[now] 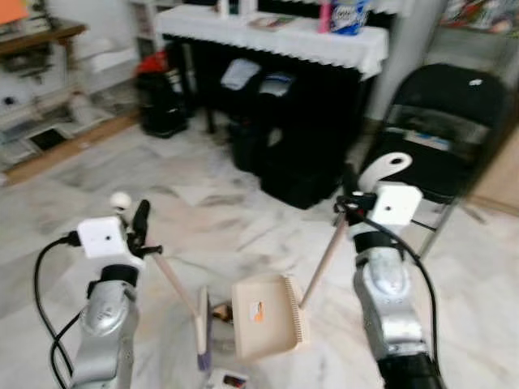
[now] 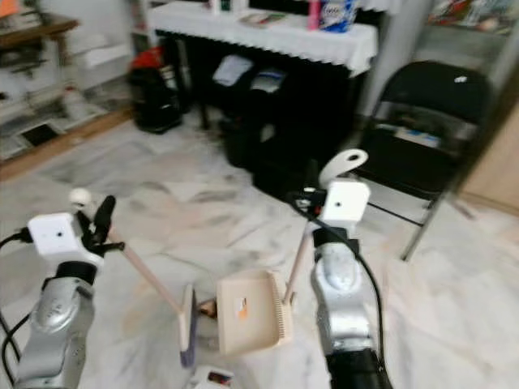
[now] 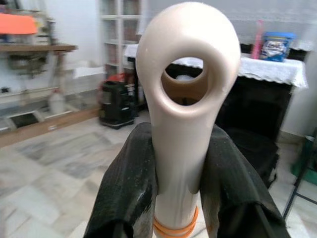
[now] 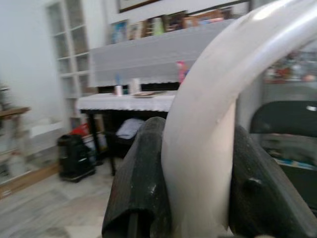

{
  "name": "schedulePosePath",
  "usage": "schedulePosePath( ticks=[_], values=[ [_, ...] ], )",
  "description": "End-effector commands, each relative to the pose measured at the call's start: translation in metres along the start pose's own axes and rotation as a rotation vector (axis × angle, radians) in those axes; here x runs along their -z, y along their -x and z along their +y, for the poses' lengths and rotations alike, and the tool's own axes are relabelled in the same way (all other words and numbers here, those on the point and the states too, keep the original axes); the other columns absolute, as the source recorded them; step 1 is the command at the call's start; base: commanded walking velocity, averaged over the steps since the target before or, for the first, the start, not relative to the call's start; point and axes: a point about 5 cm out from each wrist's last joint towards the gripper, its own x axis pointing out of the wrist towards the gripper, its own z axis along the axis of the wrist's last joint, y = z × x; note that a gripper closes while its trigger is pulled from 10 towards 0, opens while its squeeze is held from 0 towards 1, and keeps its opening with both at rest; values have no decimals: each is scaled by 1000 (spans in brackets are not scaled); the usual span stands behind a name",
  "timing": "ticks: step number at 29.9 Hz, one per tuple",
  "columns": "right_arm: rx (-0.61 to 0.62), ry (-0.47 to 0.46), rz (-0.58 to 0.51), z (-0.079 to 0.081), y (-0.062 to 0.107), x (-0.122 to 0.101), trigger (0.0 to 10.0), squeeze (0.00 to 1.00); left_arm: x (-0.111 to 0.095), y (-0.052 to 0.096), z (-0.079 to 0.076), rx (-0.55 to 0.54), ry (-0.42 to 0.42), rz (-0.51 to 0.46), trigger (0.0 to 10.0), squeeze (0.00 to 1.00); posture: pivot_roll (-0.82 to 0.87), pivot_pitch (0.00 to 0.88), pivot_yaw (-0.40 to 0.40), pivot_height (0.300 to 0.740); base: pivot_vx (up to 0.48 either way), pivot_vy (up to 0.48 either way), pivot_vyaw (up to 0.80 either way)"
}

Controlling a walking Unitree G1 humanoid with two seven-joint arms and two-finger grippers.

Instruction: Sweep floor

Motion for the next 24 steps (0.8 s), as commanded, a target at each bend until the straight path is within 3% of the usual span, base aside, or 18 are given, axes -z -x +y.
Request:
schedulePosePath(
  ticks=[1,16,24],
  values=[
    [10,-6,-36,-3,-3,-7,10000,0,-8,-4,-4,12,9,-44,10000,0,77,0,57,740,0,480,-556],
    [5,-9,-57,-3,-2,-10,10000,0,-9,-3,-5,12,10,-47,10000,0,74,0,58,740,0,376,0],
    [4,-4,-57,-4,-1,-10,10000,0,-9,-3,-5,10,12,-47,10000,0,73,0,56,740,0,0,0]
  ],
)
